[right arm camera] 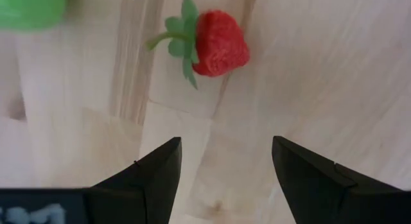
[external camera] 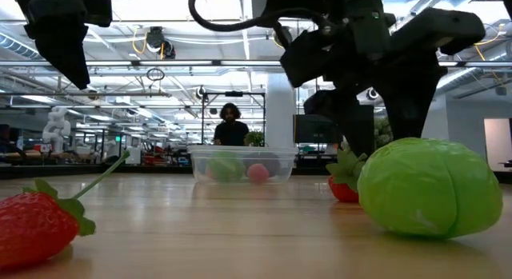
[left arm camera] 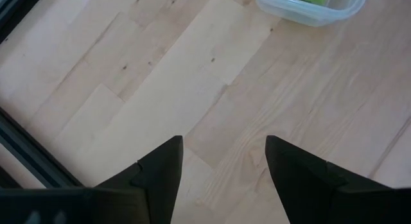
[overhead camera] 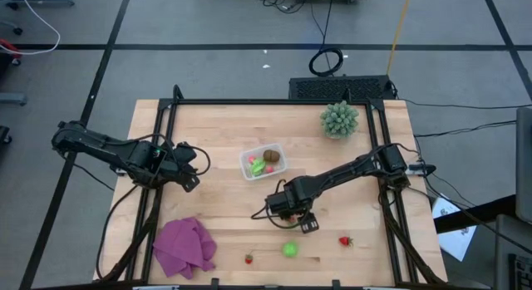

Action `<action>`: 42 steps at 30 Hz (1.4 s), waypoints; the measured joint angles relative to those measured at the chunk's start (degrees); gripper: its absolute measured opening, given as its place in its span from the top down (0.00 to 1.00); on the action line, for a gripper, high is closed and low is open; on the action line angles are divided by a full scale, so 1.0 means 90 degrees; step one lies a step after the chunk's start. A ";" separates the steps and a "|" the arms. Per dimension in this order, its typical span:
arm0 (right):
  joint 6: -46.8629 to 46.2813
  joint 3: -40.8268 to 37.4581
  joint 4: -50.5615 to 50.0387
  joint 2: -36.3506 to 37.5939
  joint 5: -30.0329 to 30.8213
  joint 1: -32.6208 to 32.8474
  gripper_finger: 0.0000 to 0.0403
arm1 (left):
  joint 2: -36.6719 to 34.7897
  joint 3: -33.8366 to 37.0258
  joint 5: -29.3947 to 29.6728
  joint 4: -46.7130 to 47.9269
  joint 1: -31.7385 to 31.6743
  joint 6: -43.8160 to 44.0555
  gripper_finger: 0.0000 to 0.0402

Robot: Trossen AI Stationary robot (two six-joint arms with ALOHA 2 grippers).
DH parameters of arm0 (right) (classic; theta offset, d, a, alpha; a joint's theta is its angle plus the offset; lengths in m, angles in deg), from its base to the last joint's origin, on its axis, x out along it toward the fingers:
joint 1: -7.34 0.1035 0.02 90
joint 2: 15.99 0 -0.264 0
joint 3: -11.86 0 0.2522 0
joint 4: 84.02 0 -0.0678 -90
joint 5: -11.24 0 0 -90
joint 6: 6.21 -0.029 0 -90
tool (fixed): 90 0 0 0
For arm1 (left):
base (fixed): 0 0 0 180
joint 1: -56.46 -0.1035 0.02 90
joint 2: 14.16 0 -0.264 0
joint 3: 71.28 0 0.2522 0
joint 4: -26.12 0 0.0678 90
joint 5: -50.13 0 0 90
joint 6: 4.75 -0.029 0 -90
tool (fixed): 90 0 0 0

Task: Pick and placing Produce into tupperware
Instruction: Put the top red strawberry into the transparent container

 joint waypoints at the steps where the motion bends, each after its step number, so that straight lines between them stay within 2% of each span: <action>1: 0.0182 0.0000 0.0004 0.0000 0.0074 0.0019 0.42 | -0.0001 0.0000 0.0000 0.0000 0.0000 0.0002 0.43; 6: 0.1035 0.0000 0.0099 0.0000 0.0644 0.0113 0.42 | 0.0000 0.0000 0.0000 -0.0002 0.0000 0.0002 0.43; 16: 0.1844 0.0000 0.0821 0.0002 0.0843 0.0124 0.42 | 0.0000 0.0000 0.0001 -0.0001 0.0000 -0.0045 0.43; 28: 0.1861 0.0000 0.1129 -0.0156 0.0820 0.0229 0.42 | 0.0000 0.0000 0.0001 -0.0007 0.0000 0.0010 0.43; 42: 0.1352 -0.0002 0.1701 -0.0153 0.0806 0.0510 0.42 | -0.0002 0.0000 0.0005 -0.0020 -0.0002 0.0033 0.43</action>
